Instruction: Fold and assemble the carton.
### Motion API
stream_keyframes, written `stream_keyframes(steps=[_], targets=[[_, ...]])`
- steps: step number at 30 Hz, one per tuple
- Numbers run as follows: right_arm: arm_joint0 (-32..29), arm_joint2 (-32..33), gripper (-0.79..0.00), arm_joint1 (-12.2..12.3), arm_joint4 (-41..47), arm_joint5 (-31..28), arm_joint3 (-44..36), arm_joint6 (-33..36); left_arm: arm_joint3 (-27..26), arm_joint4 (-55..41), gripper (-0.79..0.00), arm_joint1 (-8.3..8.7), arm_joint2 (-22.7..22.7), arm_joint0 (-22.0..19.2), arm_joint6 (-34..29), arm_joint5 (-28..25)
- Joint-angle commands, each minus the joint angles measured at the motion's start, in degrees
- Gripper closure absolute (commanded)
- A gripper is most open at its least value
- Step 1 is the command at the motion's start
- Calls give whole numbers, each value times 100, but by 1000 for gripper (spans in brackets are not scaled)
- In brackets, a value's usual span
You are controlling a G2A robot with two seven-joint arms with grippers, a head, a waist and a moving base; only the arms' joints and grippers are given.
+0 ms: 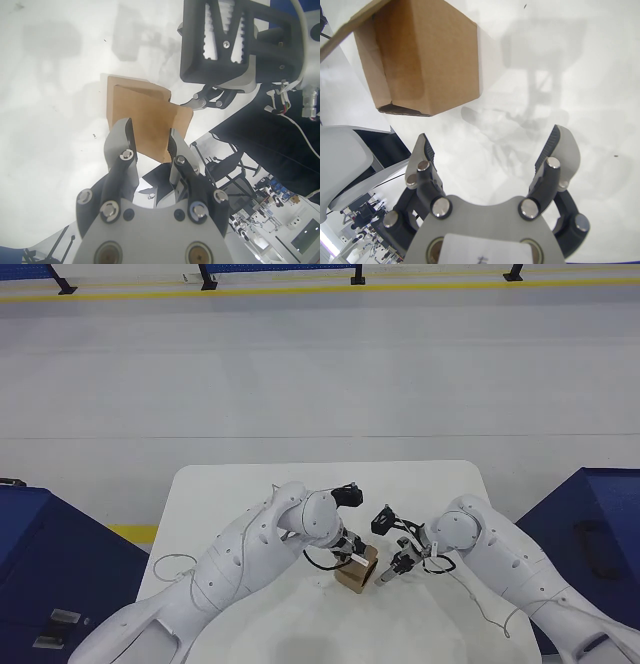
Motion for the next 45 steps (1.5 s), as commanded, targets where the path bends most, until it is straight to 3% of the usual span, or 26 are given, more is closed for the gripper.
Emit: stream_keyframes(steps=[1, 13, 23, 36, 40, 45], targets=[[5, 1, -785, -3, 7, -8, 5, 4, -84, 153, -259, -9, 71, 31, 28, 81], [34, -30, -785, -37, 31, -32, 54, 8, -606, 714, -286, -88, 333, 278, 291, 598], [24, -22, -785, -41, 20, -45, 57, 6, -721, 931, -299, -177, 420, 358, 373, 738], [13, 25, -785, -30, 43, -133, 85, -3, -818, 792, -320, -214, 109, 537, 385, 1188], [-7, 19, -785, -30, 24, -127, 70, -13, -827, 837, -274, -217, 90, 593, 388, 1309], [-1, 10, -785, -37, 13, -122, 76, -7, -895, 765, -274, -225, 6, 675, 447, 1341]])
